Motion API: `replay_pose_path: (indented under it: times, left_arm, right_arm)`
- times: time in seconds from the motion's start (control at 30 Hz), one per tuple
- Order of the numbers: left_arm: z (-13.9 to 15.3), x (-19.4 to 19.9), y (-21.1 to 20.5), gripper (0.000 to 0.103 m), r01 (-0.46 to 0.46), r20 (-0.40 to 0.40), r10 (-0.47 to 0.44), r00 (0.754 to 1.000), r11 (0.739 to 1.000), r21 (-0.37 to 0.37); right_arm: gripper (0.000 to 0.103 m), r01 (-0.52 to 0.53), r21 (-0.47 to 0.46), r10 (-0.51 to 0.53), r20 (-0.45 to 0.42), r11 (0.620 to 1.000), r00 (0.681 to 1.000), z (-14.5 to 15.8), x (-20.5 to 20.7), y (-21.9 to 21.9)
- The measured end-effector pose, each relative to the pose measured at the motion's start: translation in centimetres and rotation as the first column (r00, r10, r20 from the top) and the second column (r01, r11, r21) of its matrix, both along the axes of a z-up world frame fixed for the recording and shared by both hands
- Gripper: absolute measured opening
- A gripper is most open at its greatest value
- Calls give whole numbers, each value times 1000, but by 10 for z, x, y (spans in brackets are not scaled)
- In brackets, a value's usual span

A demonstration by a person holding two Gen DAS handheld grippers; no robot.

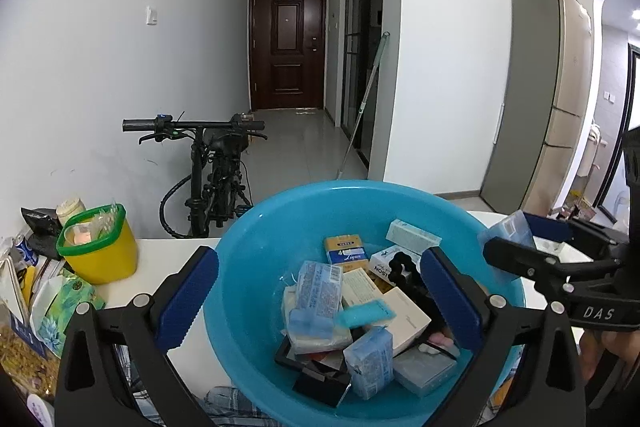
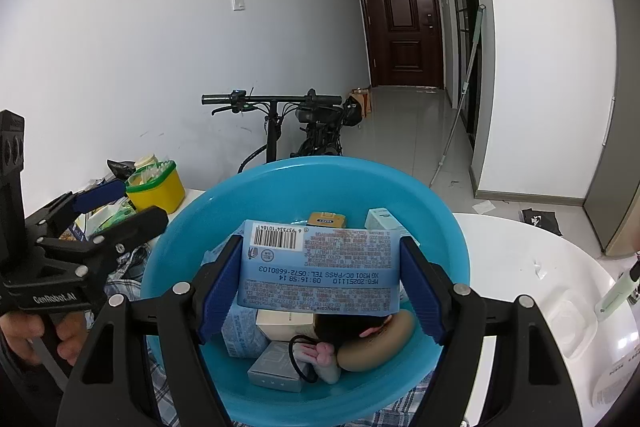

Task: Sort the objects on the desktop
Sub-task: 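Open the left tool to drop the teal tube into the basin, then lower the blue box into the basin and open the right tool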

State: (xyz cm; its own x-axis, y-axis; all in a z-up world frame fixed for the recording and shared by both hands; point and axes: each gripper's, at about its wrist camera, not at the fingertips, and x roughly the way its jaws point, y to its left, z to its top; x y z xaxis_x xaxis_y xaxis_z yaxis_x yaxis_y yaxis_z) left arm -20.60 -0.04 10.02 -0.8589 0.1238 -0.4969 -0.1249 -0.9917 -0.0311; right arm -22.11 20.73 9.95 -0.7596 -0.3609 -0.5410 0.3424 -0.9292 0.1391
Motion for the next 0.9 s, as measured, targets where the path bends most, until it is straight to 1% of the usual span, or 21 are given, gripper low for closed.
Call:
replay_pose_path:
  times: [0.17,0.4,0.9]
  left_arm:
    - [-2,2,-2,103,-4,10,4,1000,1000,-4]
    - [-2,1,-2,103,12,8,-12,1000,1000,-1]
    - [-2,1,-6,103,6,9,-6,1000,1000,5]
  right_arm:
    - [74,-5,6,5,1,1000,1000,-1,-1,-1]
    - [74,-4,6,4,1,1000,1000,-1,-1,-2]
    - [74,-10,12,10,4,1000,1000,-1,0,-4]
